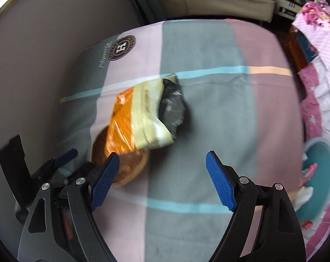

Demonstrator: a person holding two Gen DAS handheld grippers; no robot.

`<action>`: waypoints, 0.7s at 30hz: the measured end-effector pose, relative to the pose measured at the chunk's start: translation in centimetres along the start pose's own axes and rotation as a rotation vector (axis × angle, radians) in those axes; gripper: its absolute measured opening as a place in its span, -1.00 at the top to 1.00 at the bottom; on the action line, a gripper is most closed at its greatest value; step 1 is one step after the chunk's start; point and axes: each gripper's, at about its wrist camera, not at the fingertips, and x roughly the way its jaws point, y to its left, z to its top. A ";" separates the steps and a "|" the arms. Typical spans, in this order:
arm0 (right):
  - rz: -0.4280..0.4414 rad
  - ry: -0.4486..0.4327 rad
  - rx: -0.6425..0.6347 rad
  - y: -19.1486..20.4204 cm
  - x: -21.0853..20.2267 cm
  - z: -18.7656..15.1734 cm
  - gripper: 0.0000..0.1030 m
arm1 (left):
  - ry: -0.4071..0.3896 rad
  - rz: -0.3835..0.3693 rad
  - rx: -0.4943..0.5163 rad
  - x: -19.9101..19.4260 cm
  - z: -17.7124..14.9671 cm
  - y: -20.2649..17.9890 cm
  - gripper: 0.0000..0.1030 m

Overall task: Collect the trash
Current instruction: 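Grasp the orange-and-cream chip bag with the right tool and lift it, then grasp the rim of the brown bowl with the left tool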

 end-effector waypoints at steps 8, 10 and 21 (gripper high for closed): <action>0.053 0.064 0.034 0.2 3.6 1.7 -0.51 | 0.021 0.004 0.003 1.1 0.3 0.3 -0.80; 0.070 0.056 0.039 -0.1 4.0 1.7 -0.51 | 0.029 0.006 -0.002 1.4 0.2 0.3 -0.80; 0.037 -0.048 -0.059 0.6 1.5 0.5 0.27 | 0.044 0.020 0.007 1.9 0.2 -0.4 -0.80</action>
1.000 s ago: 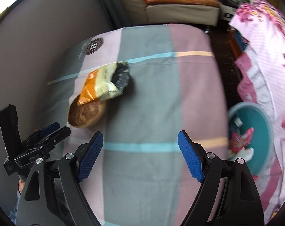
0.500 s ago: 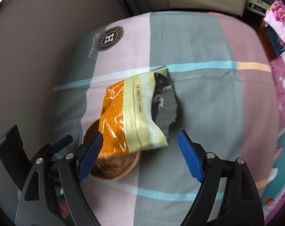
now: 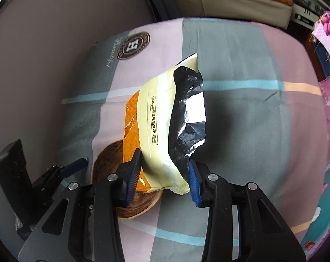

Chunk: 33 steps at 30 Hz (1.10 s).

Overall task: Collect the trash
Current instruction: 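Grasp the rim of the brown bowl with the left tool, then carry the brown bowl and chip bag over the teal bin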

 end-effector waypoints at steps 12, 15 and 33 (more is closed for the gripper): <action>-0.006 -0.066 0.032 -2.5 -5.2 -3.3 0.28 | -0.007 0.002 0.028 0.6 0.2 -1.8 -0.37; -0.020 -0.083 0.062 -4.0 -6.4 -4.7 0.28 | 0.013 -0.008 0.051 1.0 0.3 -3.0 0.21; -0.002 -0.200 0.166 -9.2 -11.8 -10.8 0.28 | -0.079 0.114 0.193 -2.2 -1.5 -10.9 0.83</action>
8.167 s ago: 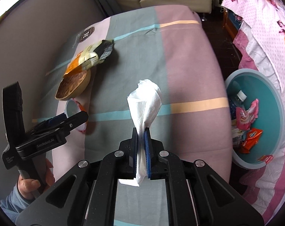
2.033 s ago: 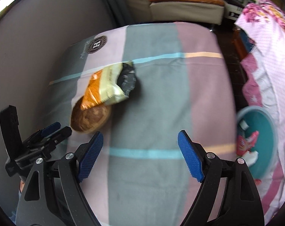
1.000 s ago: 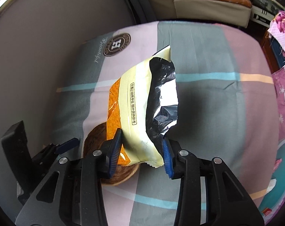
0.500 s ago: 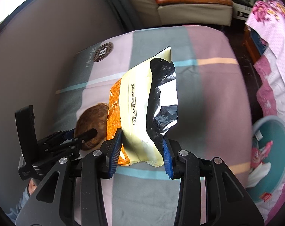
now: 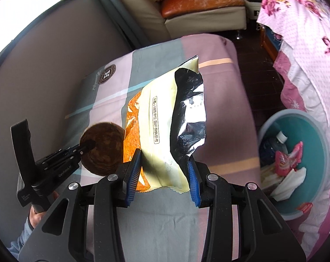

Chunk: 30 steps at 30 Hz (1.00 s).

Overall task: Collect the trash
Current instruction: 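Carry the brown bowl and chip bag over the teal bin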

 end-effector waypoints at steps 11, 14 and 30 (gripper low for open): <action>0.025 -0.079 0.071 -4.5 -4.3 -2.5 0.28 | -0.006 -0.036 0.139 -2.2 -1.0 -7.7 0.83; 0.016 -0.118 0.089 -6.0 -5.8 -3.3 0.28 | 0.001 -0.042 0.170 -2.3 -1.2 -9.6 0.83; -0.040 -0.261 0.239 -15.2 -12.3 -6.8 0.28 | 0.058 -0.112 0.356 -1.1 -1.8 -21.6 0.83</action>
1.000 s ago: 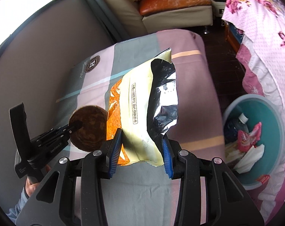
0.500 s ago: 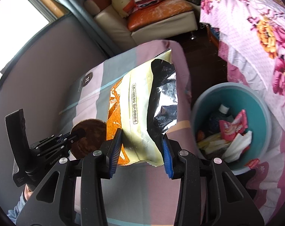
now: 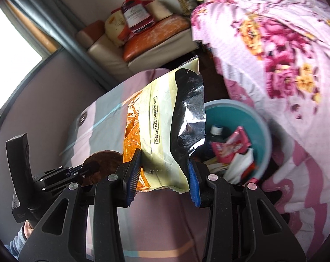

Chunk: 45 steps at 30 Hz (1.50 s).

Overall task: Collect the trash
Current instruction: 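Carry the brown bowl and chip bag over the teal bin, then open the left tool to drop the bowl while the right tool drops the chip bag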

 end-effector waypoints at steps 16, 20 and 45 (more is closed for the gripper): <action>-0.062 -0.029 0.097 -6.4 -2.0 0.9 0.27 | 0.050 -0.079 0.082 4.1 3.2 -6.1 0.83; -0.082 -0.014 0.103 -7.0 -1.7 1.1 0.27 | 0.076 -0.102 0.089 5.6 3.2 -6.6 0.83; -0.180 0.075 0.114 -7.5 1.8 2.0 0.27 | 0.141 -0.144 0.145 10.6 2.9 -7.1 0.24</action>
